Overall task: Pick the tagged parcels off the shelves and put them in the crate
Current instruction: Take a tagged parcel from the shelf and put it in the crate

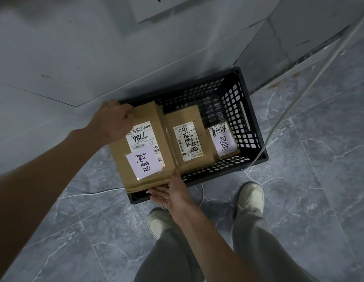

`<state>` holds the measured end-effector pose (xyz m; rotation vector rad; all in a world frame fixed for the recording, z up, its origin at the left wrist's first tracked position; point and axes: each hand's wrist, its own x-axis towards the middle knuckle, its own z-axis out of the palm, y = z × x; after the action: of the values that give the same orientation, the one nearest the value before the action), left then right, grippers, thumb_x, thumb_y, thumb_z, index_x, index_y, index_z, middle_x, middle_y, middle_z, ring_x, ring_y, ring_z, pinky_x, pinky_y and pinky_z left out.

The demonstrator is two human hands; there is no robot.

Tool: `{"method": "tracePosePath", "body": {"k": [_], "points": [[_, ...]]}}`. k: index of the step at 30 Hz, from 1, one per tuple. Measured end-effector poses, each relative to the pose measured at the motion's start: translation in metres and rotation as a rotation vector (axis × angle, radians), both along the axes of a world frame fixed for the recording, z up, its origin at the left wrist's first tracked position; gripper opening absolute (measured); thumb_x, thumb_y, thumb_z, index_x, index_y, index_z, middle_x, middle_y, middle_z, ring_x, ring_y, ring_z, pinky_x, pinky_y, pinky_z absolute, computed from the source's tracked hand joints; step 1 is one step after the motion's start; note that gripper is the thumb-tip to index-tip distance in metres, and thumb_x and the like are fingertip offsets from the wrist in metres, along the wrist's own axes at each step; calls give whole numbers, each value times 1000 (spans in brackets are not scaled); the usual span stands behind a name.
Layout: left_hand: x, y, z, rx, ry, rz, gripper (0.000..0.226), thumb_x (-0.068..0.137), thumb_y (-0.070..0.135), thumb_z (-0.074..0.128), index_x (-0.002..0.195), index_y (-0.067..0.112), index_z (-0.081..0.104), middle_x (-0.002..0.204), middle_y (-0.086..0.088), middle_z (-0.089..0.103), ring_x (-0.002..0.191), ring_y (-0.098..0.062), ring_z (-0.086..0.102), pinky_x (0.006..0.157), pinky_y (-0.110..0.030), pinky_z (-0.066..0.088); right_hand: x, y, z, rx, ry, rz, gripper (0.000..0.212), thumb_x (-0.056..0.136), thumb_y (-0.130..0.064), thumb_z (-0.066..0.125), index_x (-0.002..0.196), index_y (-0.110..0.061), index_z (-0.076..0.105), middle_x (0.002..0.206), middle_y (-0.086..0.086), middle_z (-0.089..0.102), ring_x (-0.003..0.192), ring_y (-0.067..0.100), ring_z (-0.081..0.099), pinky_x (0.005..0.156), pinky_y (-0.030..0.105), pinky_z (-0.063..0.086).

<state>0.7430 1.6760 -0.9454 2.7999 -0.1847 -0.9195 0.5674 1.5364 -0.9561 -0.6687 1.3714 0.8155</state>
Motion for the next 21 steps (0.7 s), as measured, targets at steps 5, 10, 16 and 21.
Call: {"method": "tracePosePath", "body": {"k": [5, 10, 16, 21], "points": [[-2, 5, -1, 19, -14, -48, 45, 99, 23, 36, 139, 17, 54, 122, -25, 51, 120, -44, 45, 100, -46, 41, -2, -1, -1, 5, -9, 9, 54, 103, -55, 27, 119, -13, 56, 76, 15, 76, 87, 26, 75, 87, 40, 60], [-3, -3, -7, 46, 20, -18, 45, 100, 22, 37, 144, 14, 47, 130, -27, 46, 126, -44, 37, 103, -45, 34, 4, 0, -1, -21, -3, 70, 55, 103, -57, 24, 98, -13, 56, 83, 15, 73, 96, 26, 73, 88, 40, 59], [-11, -2, -8, 43, 64, 4, 61, 103, 26, 37, 159, 14, 16, 153, -24, 32, 140, -42, 26, 114, -46, 26, 6, 5, 0, -43, 3, 67, 56, 102, -58, 27, 124, -14, 53, 117, 16, 68, 103, 25, 69, 94, 41, 56], [-30, 6, 13, -31, 4, 14, 60, 101, 21, 41, 157, 14, 22, 150, -21, 39, 137, -39, 33, 115, -44, 27, 11, 2, 17, -195, 15, 210, 63, 102, -56, 31, 141, -9, 45, 126, 12, 59, 118, 28, 59, 103, 44, 49]]}}
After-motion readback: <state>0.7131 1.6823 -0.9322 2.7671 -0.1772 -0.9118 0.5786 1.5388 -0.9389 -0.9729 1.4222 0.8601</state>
